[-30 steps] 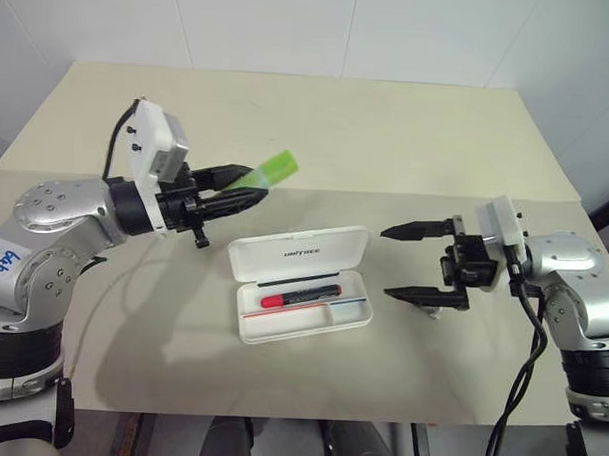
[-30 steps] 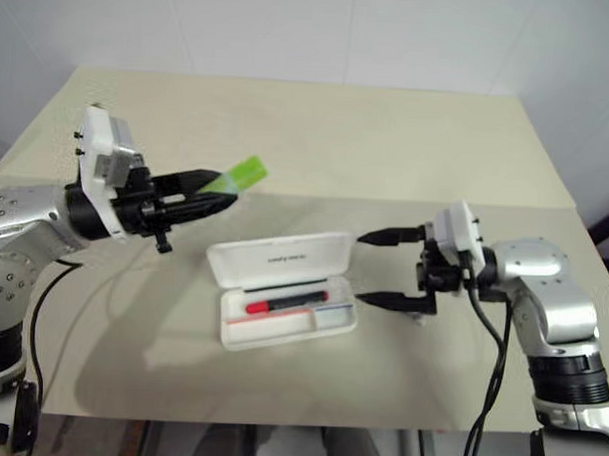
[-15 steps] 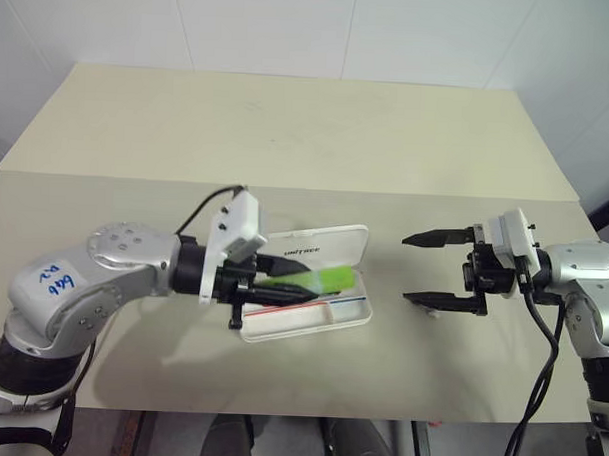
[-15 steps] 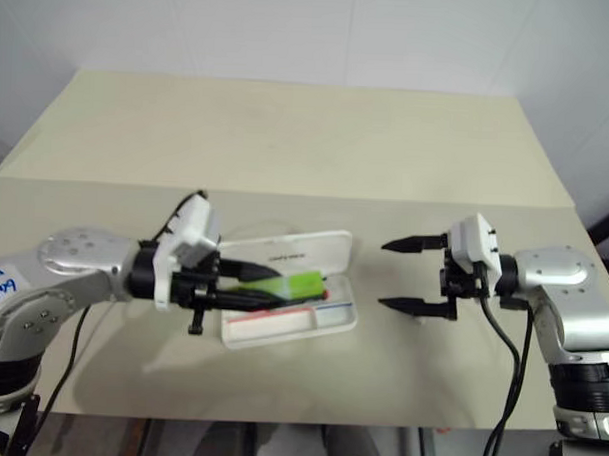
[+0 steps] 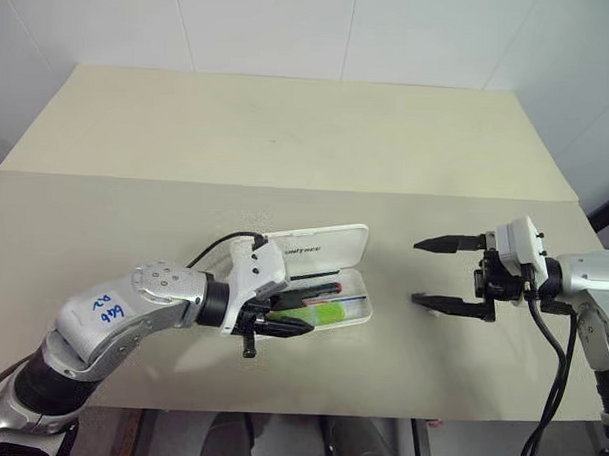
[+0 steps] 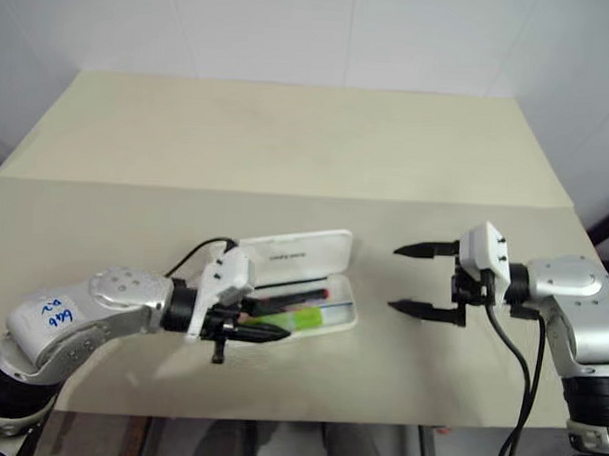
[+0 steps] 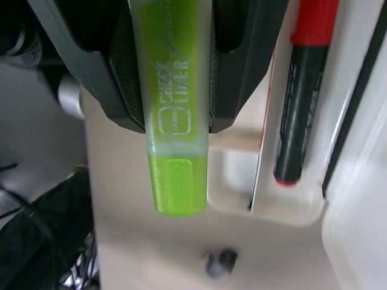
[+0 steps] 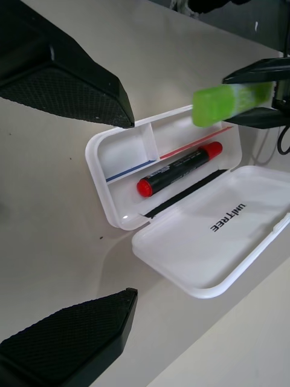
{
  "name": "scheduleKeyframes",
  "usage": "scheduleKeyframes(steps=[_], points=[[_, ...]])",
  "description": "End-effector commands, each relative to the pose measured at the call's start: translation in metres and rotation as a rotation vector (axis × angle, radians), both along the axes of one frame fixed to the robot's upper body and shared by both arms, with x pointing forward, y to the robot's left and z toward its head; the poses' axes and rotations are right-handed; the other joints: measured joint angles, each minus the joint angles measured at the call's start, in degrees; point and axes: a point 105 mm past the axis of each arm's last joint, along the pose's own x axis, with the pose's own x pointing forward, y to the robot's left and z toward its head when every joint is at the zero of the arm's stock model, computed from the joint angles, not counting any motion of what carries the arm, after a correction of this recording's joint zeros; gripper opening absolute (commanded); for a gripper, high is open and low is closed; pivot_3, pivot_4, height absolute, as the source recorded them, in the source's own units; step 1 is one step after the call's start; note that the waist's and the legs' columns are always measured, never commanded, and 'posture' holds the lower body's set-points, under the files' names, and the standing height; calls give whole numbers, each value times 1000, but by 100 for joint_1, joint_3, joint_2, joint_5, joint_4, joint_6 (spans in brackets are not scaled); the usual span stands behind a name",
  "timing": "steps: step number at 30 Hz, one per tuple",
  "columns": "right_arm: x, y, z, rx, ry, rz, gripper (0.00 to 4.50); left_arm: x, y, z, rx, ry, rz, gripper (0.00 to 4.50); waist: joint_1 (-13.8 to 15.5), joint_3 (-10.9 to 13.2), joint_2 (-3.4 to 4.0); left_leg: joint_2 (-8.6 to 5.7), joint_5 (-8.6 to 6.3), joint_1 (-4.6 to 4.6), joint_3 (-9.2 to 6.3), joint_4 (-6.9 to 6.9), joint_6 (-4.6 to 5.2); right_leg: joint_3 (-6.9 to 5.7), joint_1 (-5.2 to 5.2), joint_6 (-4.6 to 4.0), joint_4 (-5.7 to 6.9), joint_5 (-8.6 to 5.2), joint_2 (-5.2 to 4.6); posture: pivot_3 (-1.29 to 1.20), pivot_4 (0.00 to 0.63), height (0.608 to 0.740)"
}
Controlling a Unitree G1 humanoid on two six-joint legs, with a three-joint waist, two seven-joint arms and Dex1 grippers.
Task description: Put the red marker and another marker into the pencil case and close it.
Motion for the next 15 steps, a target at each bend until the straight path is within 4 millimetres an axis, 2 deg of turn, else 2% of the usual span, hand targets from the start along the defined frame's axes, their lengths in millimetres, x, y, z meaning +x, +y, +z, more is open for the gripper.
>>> scheduleKeyframes(steps=[1,7,15], points=[[-4,0,9,1,-40,-7,4500,2,2,1,18,-61,-1,1084,4,0,0,0,0,0,0,0,0,0,0,0,0,0,0,0,150,740],[-3,1,8,4,-38,-15,4500,16,7,-1,44,-120,47,1084,3,0,0,-1,-1,-1,1,1,1,1,0,0,0,0,0,0,150,740],[-2,3,8,5,-39,-28,4500,16,3,1,32,-134,28,1084,7,0,0,0,-2,-2,1,0,4,0,-1,0,-1,0,-1,0,150,740]])
